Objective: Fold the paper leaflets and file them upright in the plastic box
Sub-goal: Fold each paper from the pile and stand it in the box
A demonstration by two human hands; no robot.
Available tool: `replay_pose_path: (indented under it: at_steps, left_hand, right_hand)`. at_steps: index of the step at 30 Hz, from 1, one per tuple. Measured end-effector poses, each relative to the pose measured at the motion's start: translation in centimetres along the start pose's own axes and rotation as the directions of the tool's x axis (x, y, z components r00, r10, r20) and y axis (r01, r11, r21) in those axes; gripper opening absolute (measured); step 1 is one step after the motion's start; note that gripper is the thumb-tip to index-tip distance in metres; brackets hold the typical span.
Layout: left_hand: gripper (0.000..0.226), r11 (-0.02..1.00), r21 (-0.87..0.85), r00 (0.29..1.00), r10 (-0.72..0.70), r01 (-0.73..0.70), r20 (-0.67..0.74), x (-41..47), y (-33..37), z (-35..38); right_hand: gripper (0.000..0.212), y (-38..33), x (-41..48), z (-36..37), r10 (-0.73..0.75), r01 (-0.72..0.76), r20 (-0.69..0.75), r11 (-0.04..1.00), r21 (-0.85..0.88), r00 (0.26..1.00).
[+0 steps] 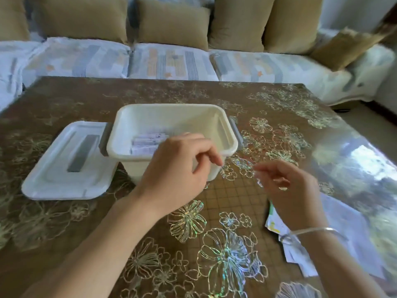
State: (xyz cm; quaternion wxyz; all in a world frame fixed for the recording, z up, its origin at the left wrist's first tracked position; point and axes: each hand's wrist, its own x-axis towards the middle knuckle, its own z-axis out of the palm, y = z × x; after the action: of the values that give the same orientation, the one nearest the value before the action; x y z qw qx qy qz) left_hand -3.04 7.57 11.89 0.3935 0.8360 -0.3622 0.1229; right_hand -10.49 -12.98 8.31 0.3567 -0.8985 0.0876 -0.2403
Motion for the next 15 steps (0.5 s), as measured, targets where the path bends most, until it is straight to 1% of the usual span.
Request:
replay_pose_path:
  at_steps: [1, 2, 3, 4, 5, 6, 7, 9, 10, 12, 15]
  left_hand:
    - [0.03, 0.998, -0.064, 0.999, -0.009, 0.013, 0.052, -0.6, 0.9, 1.0]
    - [0.03, 0.993, -0.111, 0.994, -0.019, 0.031, 0.106, -1.4, 1.9, 2.2]
    - [0.031, 0.99, -0.131, 0.988, -0.033, 0.053, 0.151, -2.1, 2.3, 3.3]
    - [0.031, 0.987, -0.138, 0.981, -0.05, 0.076, 0.187, -2.9, 2.8, 4.4]
    - [0.031, 0.985, -0.138, 0.974, -0.069, 0.1, 0.217, -3.7, 2.8, 5.3]
    - [0.031, 0.983, -0.133, 0.967, -0.09, 0.125, 0.239, -4.4, 2.6, 6.1]
    - [0.03, 0.981, -0.123, 0.96, -0.117, 0.152, 0.253, -5.2, 2.4, 6.8]
    - [0.028, 0.972, -0.09, 0.948, -0.187, 0.217, 0.259, -6.6, 1.5, 7.4]
    - [0.027, 0.966, -0.068, 0.942, -0.227, 0.251, 0.247, -7.4, 1.0, 7.5]
    - [0.025, 0.951, -0.018, 0.933, -0.3, 0.31, 0.198, -8.7, 0.0, 7.1]
    - [0.023, 0.934, 0.059, 0.928, -0.357, 0.353, 0.106, -10.6, -1.3, 6.1]
  right_hand:
    - [0.015, 1.9, -1.8, 0.0, 0.011, -0.012, -0.014, 0.99, -0.139, 1.0]
    - [0.017, 3.7, -3.5, -0.2, 0.031, -0.029, 0.0, 0.95, -0.312, 1.0]
    - [0.032, 5.3, -4.8, 0.1, 0.082, -0.053, 0.041, 0.874, -0.482, 0.996]
    - [0.051, 6.6, -6.0, 0.1, 0.201, -0.11, 0.085, 0.79, -0.604, 0.976]
    - [0.066, 7.0, -6.7, 0.4, 0.348, -0.177, 0.118, 0.705, -0.686, 0.93]
    - [0.076, 7.1, -7.1, 0.5, 0.463, -0.217, 0.154, 0.651, -0.728, 0.873]
    - [0.083, 7.1, -7.5, 0.7, 0.486, -0.203, 0.197, 0.652, -0.731, 0.852]
    - [0.094, 6.3, -8.0, 1.6, 0.364, -0.081, 0.307, 0.749, -0.658, 0.879]
    - [0.093, 5.5, -8.5, 2.1, 0.292, -0.01, 0.372, 0.797, -0.604, 0.881]
    - [0.079, 3.4, -8.9, 3.3, 0.165, 0.081, 0.489, 0.894, -0.442, 0.856]
    - [0.07, 0.3, -9.6, 5.8, -0.057, 0.201, 0.576, 0.961, -0.189, 0.816]
